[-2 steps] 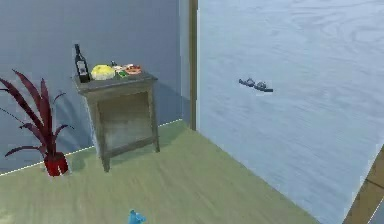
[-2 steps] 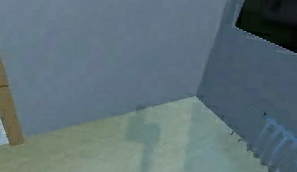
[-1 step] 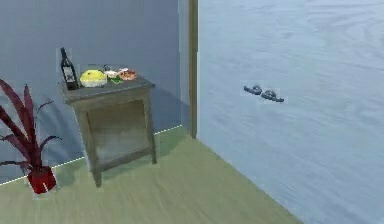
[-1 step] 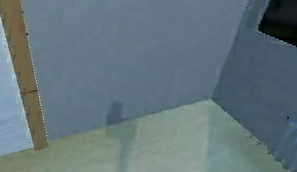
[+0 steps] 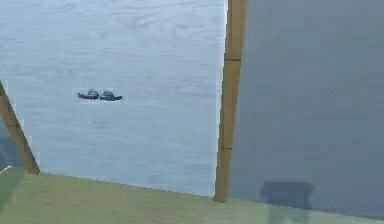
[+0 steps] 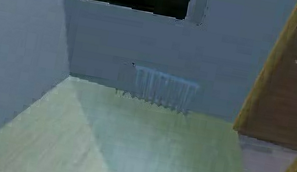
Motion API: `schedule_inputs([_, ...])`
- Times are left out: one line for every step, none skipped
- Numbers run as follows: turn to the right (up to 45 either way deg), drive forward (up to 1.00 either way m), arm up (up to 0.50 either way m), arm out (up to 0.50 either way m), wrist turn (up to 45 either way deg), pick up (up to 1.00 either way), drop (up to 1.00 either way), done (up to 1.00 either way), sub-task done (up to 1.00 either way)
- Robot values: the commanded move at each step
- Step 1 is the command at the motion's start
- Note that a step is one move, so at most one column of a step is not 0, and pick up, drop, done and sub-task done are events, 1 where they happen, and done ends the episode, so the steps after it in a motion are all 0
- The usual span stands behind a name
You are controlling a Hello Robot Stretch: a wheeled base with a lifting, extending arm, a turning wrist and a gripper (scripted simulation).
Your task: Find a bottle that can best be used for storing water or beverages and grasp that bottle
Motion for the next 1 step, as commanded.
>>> schedule_inputs([45.0,0.0,0.0,0.0,0.0,0.0,0.0,0.0,0.0])
